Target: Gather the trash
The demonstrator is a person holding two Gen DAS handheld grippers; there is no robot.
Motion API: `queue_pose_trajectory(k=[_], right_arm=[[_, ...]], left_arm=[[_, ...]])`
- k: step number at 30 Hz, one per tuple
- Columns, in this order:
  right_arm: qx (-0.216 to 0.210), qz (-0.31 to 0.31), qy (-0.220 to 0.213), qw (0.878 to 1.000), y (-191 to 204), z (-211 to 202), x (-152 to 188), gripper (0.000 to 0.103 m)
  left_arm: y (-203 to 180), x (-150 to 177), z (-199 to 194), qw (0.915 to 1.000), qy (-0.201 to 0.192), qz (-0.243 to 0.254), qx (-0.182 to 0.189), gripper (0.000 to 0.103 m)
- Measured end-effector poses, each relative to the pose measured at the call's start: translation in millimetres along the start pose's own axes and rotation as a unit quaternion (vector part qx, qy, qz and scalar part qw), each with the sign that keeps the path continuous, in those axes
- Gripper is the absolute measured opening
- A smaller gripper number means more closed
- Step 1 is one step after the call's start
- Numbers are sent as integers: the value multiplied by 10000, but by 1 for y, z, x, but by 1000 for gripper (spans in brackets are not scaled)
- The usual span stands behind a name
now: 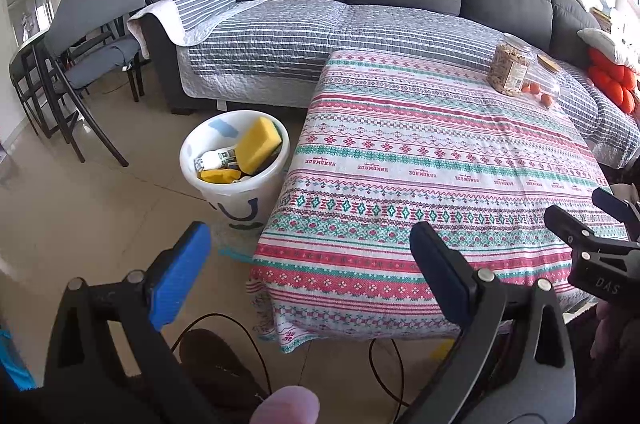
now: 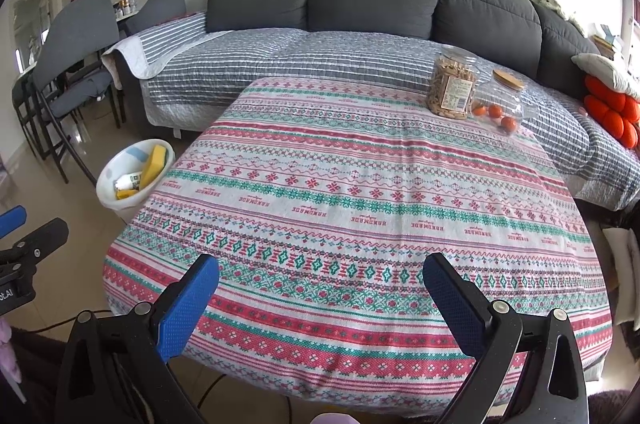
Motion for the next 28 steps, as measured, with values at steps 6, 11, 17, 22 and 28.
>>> queue_pose_trajectory(k=[6,11,17,22,28], right_arm=[[3,41,13,10000,-1,0,1,103],[7,49,35,10000,-1,1,0,103],[32,56,49,10000,2,2,1,103],[26,49,47,10000,2,3,1,103],[54,92,86,9999,2,5,1,103]], left_arm=[[0,0,0,10000,10,-22,-5,99],[1,0,0,10000,7,-22,-1,99],[1,-1,0,10000,-3,-33,5,99],[2,-3,-1,10000,3,-77,10,99],[4,-7,-3,9998,-55,-135,121,99]])
Point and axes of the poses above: each gripper's, at about its wrist camera, not at the fingertips, and z roughly the way its jaws point, y to its left, x to its underside, the point moved 5 cm from there along z, roughly the way its jaws point
